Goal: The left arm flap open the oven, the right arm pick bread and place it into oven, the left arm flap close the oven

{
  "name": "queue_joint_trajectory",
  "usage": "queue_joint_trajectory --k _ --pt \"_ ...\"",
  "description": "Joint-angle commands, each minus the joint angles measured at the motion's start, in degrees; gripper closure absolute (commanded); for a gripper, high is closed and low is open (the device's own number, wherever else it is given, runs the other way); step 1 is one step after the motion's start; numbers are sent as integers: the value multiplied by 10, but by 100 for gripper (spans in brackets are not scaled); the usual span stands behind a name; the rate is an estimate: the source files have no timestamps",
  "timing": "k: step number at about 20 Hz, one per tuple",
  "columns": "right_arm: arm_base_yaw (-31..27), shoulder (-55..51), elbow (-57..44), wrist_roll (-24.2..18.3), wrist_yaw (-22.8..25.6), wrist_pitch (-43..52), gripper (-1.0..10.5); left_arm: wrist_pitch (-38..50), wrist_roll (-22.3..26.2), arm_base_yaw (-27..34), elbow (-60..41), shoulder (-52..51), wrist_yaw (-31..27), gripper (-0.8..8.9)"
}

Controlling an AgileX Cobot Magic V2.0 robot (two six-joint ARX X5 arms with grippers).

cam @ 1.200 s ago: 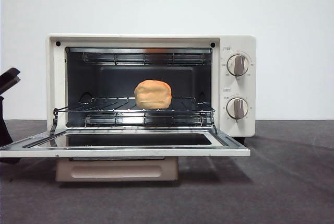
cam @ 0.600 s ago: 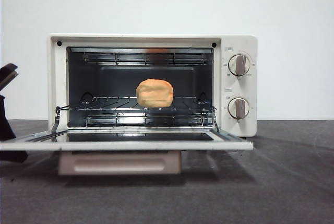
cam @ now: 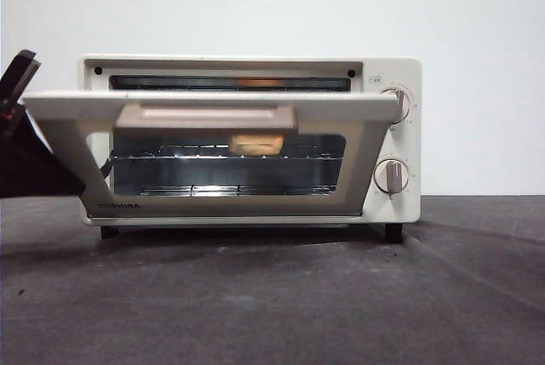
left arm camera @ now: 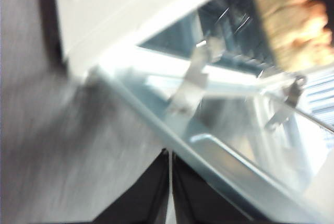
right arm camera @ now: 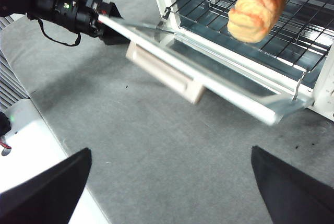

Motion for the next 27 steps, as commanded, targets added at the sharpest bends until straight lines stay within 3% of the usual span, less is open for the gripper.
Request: queue_joint_trajectory --k 1,7,14,22,27 --pt "5 3 6 11 1 4 463 60 -30 14 9 4 8 798" --pt "5 3 6 17 15 4 463 125 -47 19 10 4 8 798" --pt "5 4 6 16 16 4 463 124 -60 17 10 -2 44 798" --pt "5 4 6 14 33 5 463 64 -51 0 11 -107 27 797" --pt "5 4 6 10 34 5 463 -63 5 -13 24 -205 -19 797"
